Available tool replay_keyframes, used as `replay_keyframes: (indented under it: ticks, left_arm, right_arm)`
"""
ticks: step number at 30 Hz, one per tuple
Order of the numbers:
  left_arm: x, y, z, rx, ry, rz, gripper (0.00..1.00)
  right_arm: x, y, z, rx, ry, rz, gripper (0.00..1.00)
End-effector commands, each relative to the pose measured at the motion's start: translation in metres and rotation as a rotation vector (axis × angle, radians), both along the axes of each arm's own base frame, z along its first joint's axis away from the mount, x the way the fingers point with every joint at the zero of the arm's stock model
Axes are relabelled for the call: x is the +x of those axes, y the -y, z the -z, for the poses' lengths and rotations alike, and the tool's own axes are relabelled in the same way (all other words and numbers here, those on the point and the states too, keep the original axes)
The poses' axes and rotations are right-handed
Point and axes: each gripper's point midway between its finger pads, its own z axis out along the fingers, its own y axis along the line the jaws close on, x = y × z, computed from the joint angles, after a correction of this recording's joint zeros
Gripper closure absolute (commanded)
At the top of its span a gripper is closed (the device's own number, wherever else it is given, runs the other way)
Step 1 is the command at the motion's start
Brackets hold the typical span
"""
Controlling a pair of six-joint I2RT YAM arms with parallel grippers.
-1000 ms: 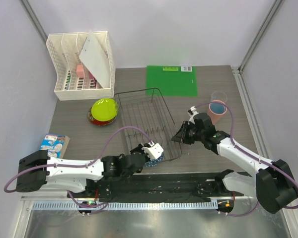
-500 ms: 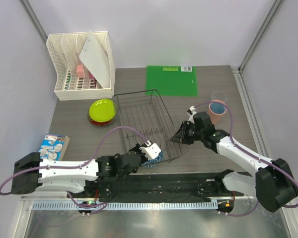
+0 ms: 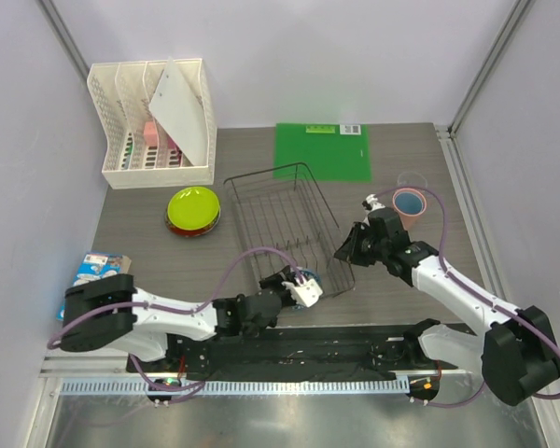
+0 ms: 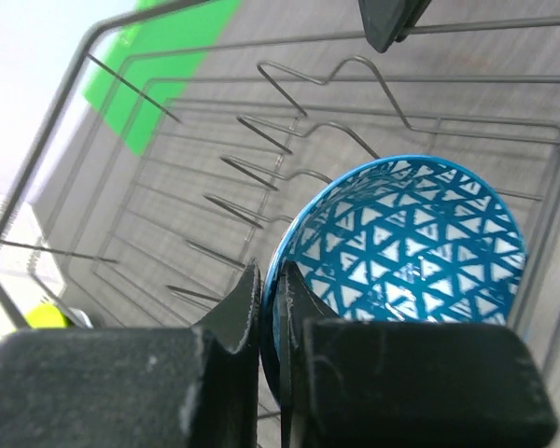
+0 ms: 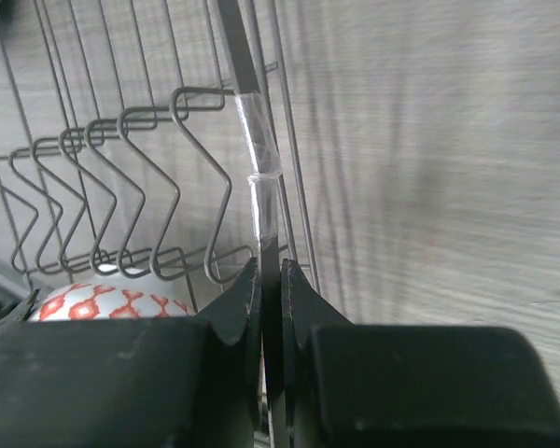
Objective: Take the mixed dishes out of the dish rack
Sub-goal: Pick up the bowl from the dish rack.
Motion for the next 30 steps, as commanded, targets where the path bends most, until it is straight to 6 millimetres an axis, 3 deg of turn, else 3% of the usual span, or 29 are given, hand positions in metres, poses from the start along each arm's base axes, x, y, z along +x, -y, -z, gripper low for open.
replay_keyframes:
  ticks: [1,6,14,20,22,23,24,30]
  left_arm:
    - [0.026,0.0,-0.044,-0.196,0.174,-0.162,1.0]
    - [0.033,0.006,-0.036,-0.138,0.263,-0.178,1.0]
    - [0.031,0.015,-0.052,-0.164,0.324,-0.152,1.0]
    - [0.024,0.018,-0.058,-0.247,0.247,-0.106,1.0]
    - [0.02,0.024,-0.051,-0.23,0.195,-0.059,1.0]
    - [0.017,0.026,-0.06,-0.29,0.16,-0.048,1.0]
    - [0.017,0.026,-0.054,-0.266,0.134,-0.041,1.0]
    - [0.015,0.027,-0.078,-0.326,0.139,-0.017,1.0]
  right_arm:
    - [-0.001,0.01,0.001,-0.016,-0.045,0.08,0.99]
    - [-0.005,0.012,0.005,-0.019,-0.059,0.084,0.99]
    - [-0.005,0.01,0.002,-0.008,-0.062,0.082,0.99]
    - [-0.004,0.003,-0.011,0.041,-0.058,0.076,0.99]
    - [-0.004,0.001,-0.014,0.048,-0.057,0.07,0.99]
    - [-0.003,0.001,-0.014,0.05,-0.054,0.07,0.99]
    - [-0.004,0.0,-0.014,0.05,-0.058,0.066,0.99]
    - [-0.007,0.001,-0.007,0.045,-0.081,0.071,0.99]
